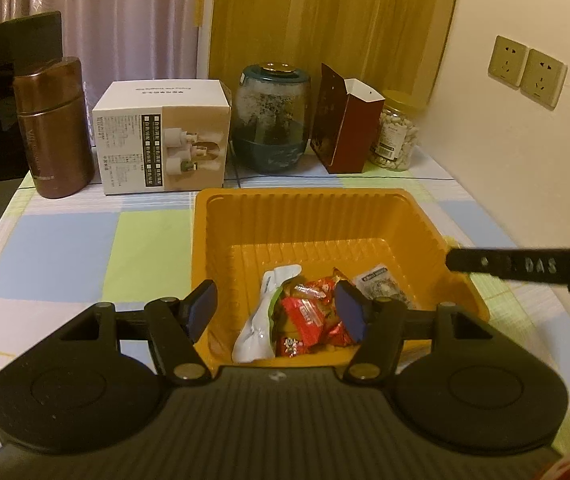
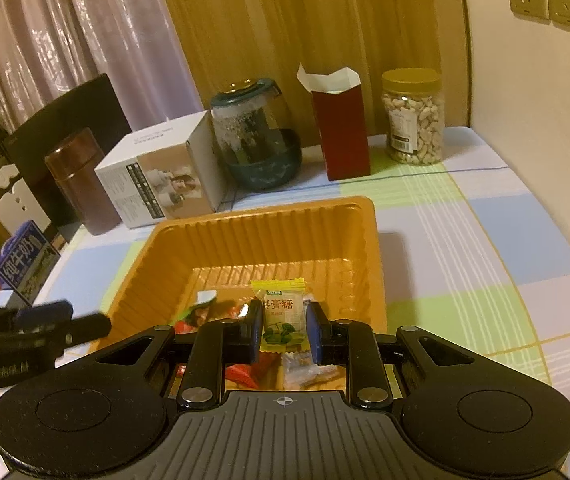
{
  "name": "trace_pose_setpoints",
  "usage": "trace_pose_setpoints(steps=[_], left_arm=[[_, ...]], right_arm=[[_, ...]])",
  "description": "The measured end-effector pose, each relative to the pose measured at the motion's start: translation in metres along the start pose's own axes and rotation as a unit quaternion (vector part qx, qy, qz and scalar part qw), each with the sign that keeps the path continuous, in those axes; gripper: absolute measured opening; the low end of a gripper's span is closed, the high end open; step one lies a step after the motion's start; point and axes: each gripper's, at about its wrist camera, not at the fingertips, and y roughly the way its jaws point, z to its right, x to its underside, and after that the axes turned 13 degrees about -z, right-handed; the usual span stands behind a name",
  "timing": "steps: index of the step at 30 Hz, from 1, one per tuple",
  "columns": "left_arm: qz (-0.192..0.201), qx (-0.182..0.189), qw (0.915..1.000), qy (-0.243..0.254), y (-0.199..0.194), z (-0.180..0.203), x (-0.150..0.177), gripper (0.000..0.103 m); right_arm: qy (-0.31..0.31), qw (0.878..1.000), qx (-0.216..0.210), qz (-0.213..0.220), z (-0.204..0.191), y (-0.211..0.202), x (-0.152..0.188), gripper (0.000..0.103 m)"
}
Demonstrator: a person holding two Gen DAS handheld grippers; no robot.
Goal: Organize snacks
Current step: 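Carry both candies over the orange tray and open both tools, then withdraw both open tools toward the brown and green candies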
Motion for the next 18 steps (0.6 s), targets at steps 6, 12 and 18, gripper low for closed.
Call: trace_pose_setpoints(steps=[6,12,18], left_arm=[[0.004,-0.007,0.9999,-0.006,-0.011,-0.003,0.013,0.062],[0.002,-0.015,0.9998,-0.016,-0.021,-0.006,0.034,0.065],[-0.005,-0.016,0.9995,-0.026,-0.035,-0.002,0.06,0.065]], right_arm=[[0.01,0.999,-0.033,0.022,-0.002,-0.002,-0.008,0.044],[0.029,0.998,-0.027,0.043,0.002,-0.014,0.004,0.069],[0.057,0.998,-0.022,0.034,0.01,-0.031,0.041,0.069]])
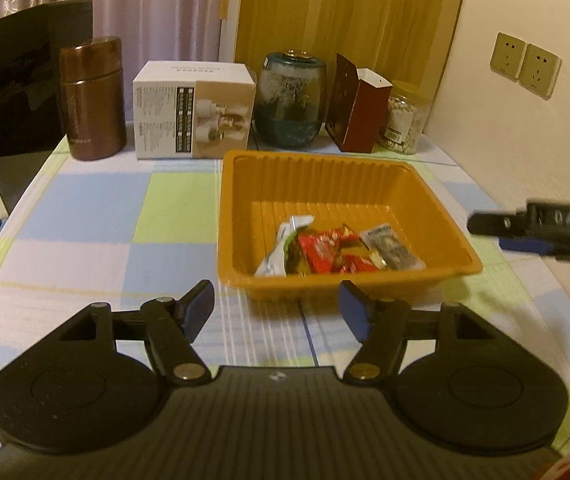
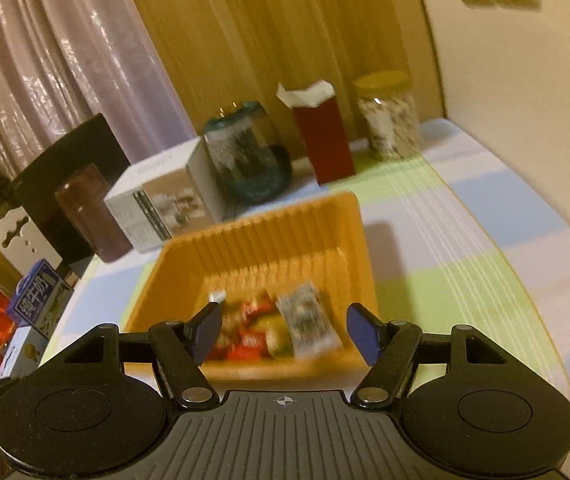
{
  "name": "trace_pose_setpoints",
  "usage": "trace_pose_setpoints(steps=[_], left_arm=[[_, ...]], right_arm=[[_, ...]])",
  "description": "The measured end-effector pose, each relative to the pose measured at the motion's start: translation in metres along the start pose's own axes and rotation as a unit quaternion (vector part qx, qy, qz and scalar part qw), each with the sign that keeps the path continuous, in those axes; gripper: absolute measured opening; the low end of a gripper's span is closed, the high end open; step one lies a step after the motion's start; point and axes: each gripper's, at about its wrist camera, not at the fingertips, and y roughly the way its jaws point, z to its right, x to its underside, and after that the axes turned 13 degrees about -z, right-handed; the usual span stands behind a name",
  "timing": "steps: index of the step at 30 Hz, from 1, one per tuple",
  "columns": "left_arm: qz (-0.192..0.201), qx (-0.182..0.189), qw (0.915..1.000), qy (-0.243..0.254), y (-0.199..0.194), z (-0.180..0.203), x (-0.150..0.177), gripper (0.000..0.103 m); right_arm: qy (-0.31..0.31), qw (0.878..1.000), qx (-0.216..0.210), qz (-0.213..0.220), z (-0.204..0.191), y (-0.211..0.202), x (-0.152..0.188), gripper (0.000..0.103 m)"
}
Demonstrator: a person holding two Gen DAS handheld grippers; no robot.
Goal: Organize snacks
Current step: 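Withdraw both open tools toward the brown and green candies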
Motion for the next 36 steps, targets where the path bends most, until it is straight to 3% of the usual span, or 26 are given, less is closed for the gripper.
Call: trace_pose_setpoints(steps=[9,18,28,36], left_arm=[[-0.006,-0.006,0.9999,-0.014,-0.031,0.007,0.04,0.069],[-0.018,-0.012,0.9997,-0.013,-0.06,0.013,0.079,0.07],[-0.032,-0.023,0.9992,0.0,-0.081,0.017,0.111,0.071],[-0.033,-0.023,0.9992,0.005,-0.088,0.019,0.119,0.071]], right_arm=[[0.038,0.999,0.007,-0.013,0.005,-0.04,0.066,0.069],[0.028,0.999,0.02,-0.015,-0.006,-0.079,0.113,0.069],[0.018,0.999,0.022,-0.018,-0.016,-0.103,0.138,0.069],[0.005,0.999,0.025,-0.018,-0.022,-0.111,0.147,0.069]])
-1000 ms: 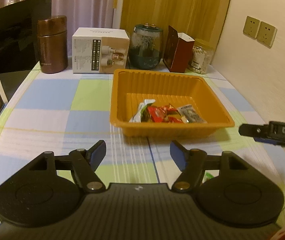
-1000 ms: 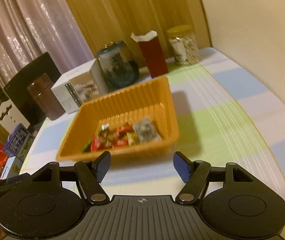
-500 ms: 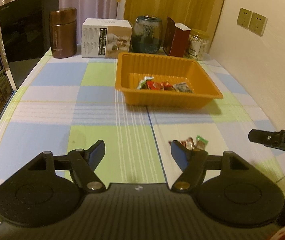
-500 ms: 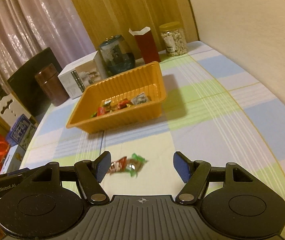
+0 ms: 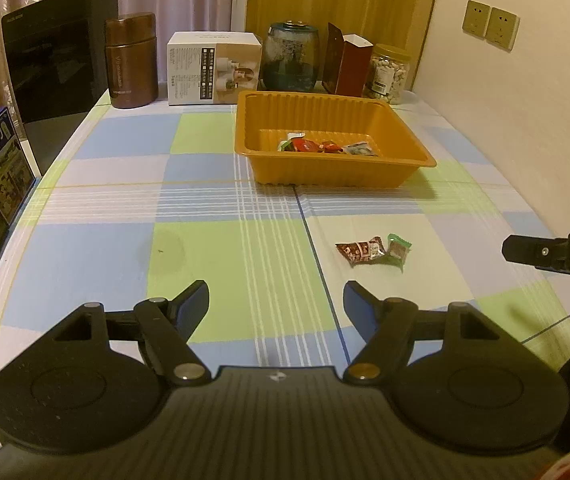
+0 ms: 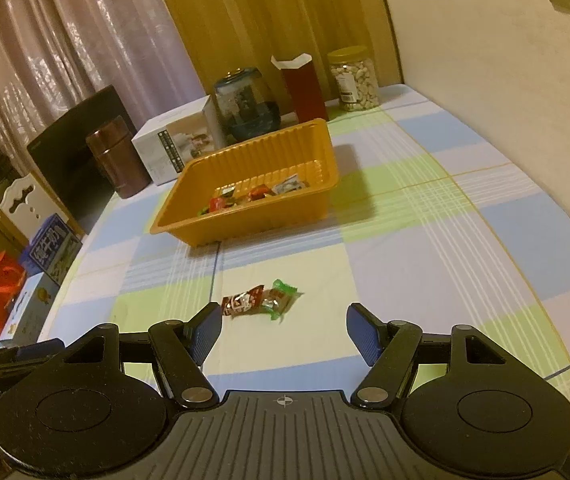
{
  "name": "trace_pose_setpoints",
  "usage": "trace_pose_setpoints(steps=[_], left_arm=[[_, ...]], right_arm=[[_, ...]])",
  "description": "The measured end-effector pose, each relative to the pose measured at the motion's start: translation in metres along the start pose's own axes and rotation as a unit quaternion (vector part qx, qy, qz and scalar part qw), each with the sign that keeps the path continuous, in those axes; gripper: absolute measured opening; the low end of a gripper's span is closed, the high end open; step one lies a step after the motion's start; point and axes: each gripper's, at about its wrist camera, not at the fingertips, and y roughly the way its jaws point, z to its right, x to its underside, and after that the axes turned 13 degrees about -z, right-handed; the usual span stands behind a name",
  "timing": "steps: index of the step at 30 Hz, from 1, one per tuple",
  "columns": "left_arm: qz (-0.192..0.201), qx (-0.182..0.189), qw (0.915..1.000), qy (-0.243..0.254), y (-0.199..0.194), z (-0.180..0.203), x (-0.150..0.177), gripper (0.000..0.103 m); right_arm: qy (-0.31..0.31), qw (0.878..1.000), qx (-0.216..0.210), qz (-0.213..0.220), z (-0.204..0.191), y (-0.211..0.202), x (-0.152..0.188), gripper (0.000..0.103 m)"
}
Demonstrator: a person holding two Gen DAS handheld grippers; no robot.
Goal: Organize snacks
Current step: 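Withdraw both open tools toward the brown and green candies, then grasp the green-wrapped candy with the right tool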
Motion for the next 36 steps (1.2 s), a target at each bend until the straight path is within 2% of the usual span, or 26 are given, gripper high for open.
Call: trace_pose_setpoints(steps=[21,36], left_arm=[[-0.009,0.009,0.9999,0.011,0.011,0.005,-0.002,0.072],[-0.019,0.015,0.9989,0.039,0.037,0.01,-0.014,0.072]], right_arm=[[-0.016,1.0,0.015,-0.013,0.007,0.007,0.005,0.069],[-0.1,0.994,0.029,-0.032,0.003,0.046,-0.008,0.069]])
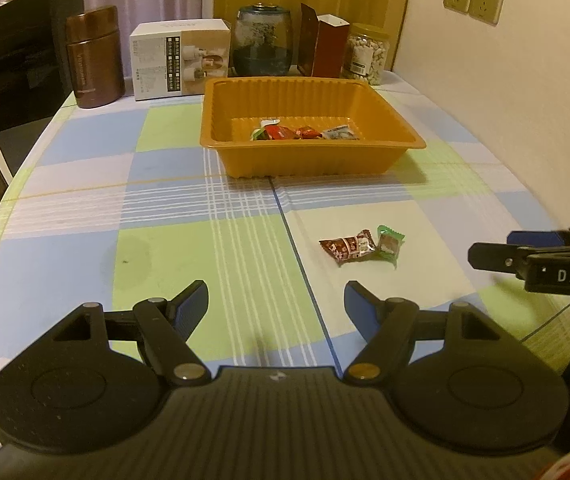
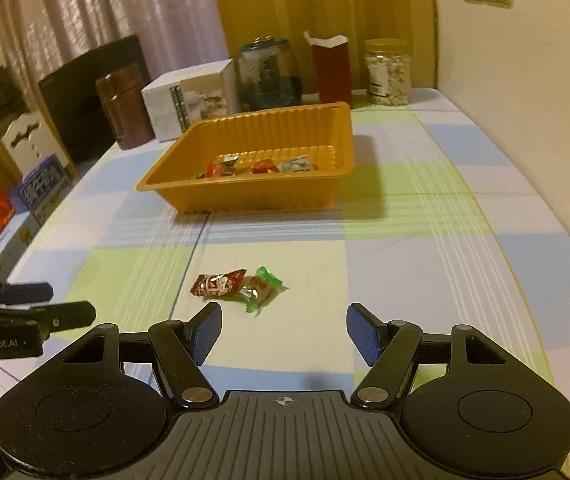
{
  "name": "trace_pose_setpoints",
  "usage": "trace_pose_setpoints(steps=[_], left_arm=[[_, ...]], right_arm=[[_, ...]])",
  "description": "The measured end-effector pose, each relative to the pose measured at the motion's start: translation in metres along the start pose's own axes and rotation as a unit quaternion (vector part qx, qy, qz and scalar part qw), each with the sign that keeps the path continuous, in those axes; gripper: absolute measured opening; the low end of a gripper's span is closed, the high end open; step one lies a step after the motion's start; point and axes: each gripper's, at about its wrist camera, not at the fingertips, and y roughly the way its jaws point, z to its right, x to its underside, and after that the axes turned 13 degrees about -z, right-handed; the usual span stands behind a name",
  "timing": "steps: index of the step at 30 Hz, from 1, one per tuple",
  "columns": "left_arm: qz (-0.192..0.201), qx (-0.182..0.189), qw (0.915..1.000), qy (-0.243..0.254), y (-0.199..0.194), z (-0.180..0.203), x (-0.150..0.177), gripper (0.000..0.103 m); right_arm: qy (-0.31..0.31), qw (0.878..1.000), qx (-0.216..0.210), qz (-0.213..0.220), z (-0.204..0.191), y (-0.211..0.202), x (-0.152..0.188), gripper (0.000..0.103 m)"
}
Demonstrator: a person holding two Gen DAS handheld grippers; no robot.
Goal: Organize snacks
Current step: 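Grasp the green-wrapped candy with the right tool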
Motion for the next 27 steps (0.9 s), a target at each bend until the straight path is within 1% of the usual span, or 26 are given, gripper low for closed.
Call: trace_pose_setpoints(steps=[7,11,16,23,25,26,27], left_arm=[[-0.009,-0.002,1.0,0.004,0.017,-0.003,-0.009,0.072],[-0.013,-0.001,0.9999,0.007,0.028,-0.005,-0.015,0.072],[-0.017,0.002,0.9998,0.009,0.04,-0.005,-0.022,0.072],[-0.023,0.006,0.9997,0.008,0.054,-0.006,-0.027,0.072],[-0.025,0.008,0.9996,0.007,0.057,-0.006,-0.028,0.072],[-0.026,0.009,0.9996,0.007,0.058,-0.006,-0.028,0.072],[-0.027,0.01,0.9996,0.007,0.06,-0.006,-0.029,0.072]], right_arm=[[-0.07,0.997,-0.004,-0.02,-0.007,0.032,-0.01,0.069],[-0.111,0.993,-0.003,-0.034,-0.011,0.053,-0.015,0.069],[-0.143,0.989,-0.012,-0.039,-0.009,0.076,-0.021,0.069],[-0.199,0.979,-0.007,-0.044,-0.008,0.103,-0.03,0.069],[-0.22,0.974,-0.004,-0.046,-0.01,0.109,-0.031,0.065],[-0.23,0.972,-0.002,-0.047,-0.01,0.111,-0.032,0.058],[-0.238,0.97,-0.002,-0.048,-0.011,0.114,-0.032,0.055]])
